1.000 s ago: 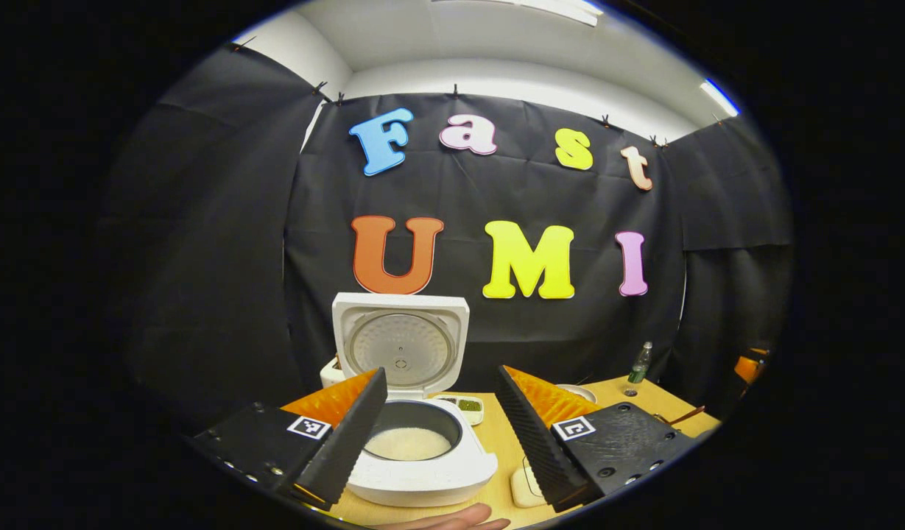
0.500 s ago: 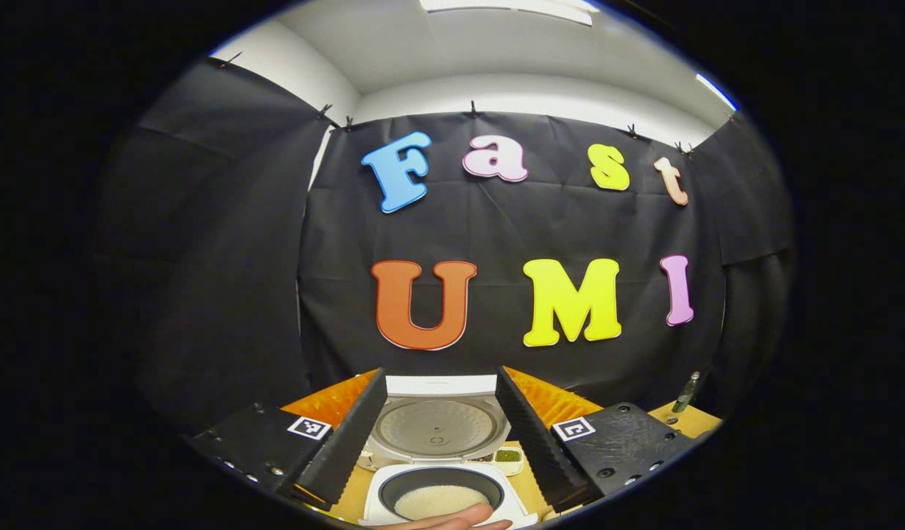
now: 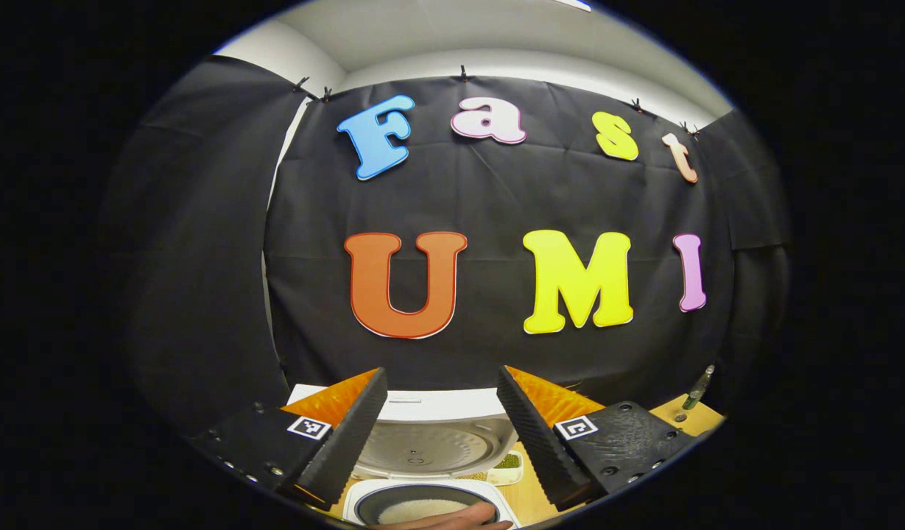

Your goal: Close the left gripper, press the button to open the rice cooker; take a wooden spoon from the chopstick holder with the right hand, scoop a spoonful of rice and pour it into the rice cooker, then put the wooden spoon back into the chopstick holder.

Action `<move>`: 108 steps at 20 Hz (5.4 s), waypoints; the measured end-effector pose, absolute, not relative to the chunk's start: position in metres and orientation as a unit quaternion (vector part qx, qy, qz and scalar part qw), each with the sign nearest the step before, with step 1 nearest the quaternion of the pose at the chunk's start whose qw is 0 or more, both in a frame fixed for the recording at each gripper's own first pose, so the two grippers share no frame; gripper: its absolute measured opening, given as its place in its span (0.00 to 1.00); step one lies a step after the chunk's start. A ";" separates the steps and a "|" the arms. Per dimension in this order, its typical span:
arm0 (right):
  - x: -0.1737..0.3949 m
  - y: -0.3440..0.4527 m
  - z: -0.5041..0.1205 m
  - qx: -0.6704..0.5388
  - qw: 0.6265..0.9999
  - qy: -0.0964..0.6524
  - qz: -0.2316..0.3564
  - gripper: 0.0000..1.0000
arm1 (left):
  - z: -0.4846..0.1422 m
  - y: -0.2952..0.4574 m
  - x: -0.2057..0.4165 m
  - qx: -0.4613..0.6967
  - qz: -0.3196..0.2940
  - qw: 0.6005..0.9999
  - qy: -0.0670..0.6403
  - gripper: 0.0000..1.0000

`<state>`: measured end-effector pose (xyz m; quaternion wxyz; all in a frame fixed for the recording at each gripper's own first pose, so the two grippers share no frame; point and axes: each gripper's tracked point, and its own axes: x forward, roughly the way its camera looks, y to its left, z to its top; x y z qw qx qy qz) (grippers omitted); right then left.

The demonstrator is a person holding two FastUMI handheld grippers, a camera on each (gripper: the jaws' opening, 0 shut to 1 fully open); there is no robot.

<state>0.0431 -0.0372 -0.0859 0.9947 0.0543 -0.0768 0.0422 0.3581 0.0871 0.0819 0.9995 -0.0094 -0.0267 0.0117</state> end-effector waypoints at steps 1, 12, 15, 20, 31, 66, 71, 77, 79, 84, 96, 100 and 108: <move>0.041 -0.039 -0.085 0.055 0.995 -0.079 0.038 0.96 | 0.079 0.086 0.364 -0.010 0.009 1.000 -0.029 0.95; 0.026 -0.049 -0.078 0.029 0.994 -0.108 0.016 1.00 | 0.052 0.137 0.420 -0.010 0.088 0.996 -0.023 0.94; 0.024 -0.042 -0.082 0.036 0.994 -0.101 0.032 1.00 | 0.052 0.132 0.412 -0.009 0.073 0.997 -0.013 0.95; 0.012 -0.033 -0.082 0.037 0.993 -0.098 0.050 1.00 | 0.035 0.121 0.371 -0.014 0.065 0.998 0.014 0.95; -0.015 -0.024 -0.107 0.013 0.997 -0.061 0.046 1.00 | -0.006 0.104 0.309 -0.022 0.045 0.996 0.076 0.94; -0.004 -0.007 -0.100 0.009 0.998 -0.047 0.047 1.00 | -0.171 0.075 0.198 -0.029 0.052 0.983 0.171 0.97; -0.009 -0.002 -0.087 -0.015 0.997 -0.059 0.041 0.96 | -0.166 0.075 0.194 -0.025 0.074 0.983 0.165 0.96; 0.003 0.001 -0.086 -0.016 0.998 -0.056 0.029 0.96 | -0.127 0.062 0.161 -0.013 0.058 0.989 0.138 0.95; 0.004 0.001 -0.087 -0.012 0.998 -0.052 0.024 0.96 | -0.111 0.054 0.145 -0.013 0.046 0.991 0.128 0.95; 0.003 -0.006 -0.079 0.000 0.999 -0.053 0.002 1.00 | -0.049 0.035 0.097 -0.009 0.027 0.998 0.062 0.95; -0.043 -0.006 -0.055 0.002 0.997 -0.081 -0.015 0.96 | -0.012 -0.019 -0.033 0.014 -0.002 0.998 -0.053 0.95; -0.056 -0.003 -0.062 0.006 0.997 -0.074 -0.022 0.96 | -0.029 -0.058 -0.059 0.012 -0.040 0.998 -0.038 0.95; -0.060 0.005 -0.080 -0.008 0.997 -0.073 -0.008 1.00 | -0.037 -0.055 -0.068 0.003 -0.037 0.998 -0.051 0.96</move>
